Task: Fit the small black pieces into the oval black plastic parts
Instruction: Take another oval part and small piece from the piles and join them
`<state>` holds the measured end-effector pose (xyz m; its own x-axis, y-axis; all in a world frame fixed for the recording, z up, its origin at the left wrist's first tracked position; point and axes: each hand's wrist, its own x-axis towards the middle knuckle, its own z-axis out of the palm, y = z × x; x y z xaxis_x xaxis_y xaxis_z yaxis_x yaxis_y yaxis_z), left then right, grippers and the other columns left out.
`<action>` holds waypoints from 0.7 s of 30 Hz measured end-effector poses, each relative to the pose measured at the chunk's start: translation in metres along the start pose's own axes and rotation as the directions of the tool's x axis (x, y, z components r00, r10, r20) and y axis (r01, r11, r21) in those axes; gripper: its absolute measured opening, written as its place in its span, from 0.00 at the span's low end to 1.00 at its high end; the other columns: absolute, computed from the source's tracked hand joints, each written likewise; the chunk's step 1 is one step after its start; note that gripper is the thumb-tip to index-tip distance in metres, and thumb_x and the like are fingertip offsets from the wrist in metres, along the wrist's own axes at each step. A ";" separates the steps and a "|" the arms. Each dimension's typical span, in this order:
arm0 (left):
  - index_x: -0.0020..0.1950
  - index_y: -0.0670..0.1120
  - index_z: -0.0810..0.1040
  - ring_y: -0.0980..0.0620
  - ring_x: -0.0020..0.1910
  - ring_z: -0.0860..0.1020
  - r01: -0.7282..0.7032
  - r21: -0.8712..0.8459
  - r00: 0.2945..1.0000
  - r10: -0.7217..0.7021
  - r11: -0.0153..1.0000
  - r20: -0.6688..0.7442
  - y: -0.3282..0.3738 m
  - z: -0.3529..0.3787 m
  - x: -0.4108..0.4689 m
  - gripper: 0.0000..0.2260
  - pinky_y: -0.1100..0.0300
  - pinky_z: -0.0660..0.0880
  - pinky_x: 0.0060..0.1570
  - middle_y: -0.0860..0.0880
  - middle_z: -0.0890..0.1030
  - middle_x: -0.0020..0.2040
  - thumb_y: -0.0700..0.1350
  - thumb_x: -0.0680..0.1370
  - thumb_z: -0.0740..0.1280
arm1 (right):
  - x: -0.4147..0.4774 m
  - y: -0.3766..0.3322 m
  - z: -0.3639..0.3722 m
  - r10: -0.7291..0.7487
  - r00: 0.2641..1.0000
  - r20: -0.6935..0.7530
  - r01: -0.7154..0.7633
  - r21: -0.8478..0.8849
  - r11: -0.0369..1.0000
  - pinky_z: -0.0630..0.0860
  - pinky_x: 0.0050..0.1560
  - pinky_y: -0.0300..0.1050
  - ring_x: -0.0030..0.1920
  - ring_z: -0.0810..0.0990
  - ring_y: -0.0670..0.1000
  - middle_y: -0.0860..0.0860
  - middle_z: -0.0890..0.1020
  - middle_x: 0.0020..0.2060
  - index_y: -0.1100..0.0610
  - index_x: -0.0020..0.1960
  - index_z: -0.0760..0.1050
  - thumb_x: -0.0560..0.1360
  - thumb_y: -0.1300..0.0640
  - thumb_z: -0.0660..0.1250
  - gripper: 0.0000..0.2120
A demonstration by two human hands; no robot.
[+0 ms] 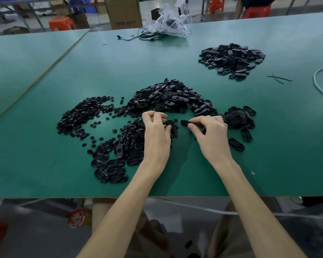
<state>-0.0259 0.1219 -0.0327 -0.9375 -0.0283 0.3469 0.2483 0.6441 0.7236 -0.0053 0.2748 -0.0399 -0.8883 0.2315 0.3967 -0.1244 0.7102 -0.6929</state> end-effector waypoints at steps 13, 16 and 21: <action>0.50 0.42 0.82 0.65 0.54 0.75 -0.034 -0.146 0.999 0.031 0.989 -0.017 -0.001 -0.003 0.002 0.03 0.74 0.72 0.52 0.53 0.73 0.55 0.35 0.80 0.71 | -0.001 -0.004 -0.003 0.033 0.999 0.003 -0.033 0.178 0.984 0.74 0.56 0.36 0.56 0.78 0.51 0.37 0.79 0.41 0.52 0.56 0.85 0.79 0.57 0.73 0.06; 0.50 0.47 0.81 0.65 0.51 0.77 -0.047 -0.182 0.998 0.040 0.982 -0.044 -0.001 -0.005 0.003 0.05 0.74 0.72 0.51 0.56 0.77 0.51 0.37 0.80 0.71 | -0.001 -0.005 -0.002 0.055 0.998 0.028 -0.060 0.228 0.972 0.78 0.57 0.46 0.52 0.82 0.49 0.43 0.84 0.43 0.52 0.57 0.83 0.80 0.57 0.73 0.07; 0.50 0.50 0.79 0.61 0.49 0.79 -0.014 -0.269 1.000 0.007 0.963 -0.028 -0.001 -0.005 0.002 0.07 0.72 0.73 0.50 0.53 0.81 0.48 0.38 0.81 0.71 | -0.001 -0.005 -0.002 0.063 0.998 0.027 -0.069 0.279 0.958 0.80 0.53 0.40 0.47 0.84 0.43 0.46 0.86 0.46 0.54 0.57 0.84 0.80 0.58 0.73 0.06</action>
<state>-0.0271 0.1176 -0.0297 -0.9285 -0.0453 0.3685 0.3181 0.4151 0.8524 -0.0023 0.2722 -0.0354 -0.9060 0.2580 0.3355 -0.1817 0.4788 -0.8589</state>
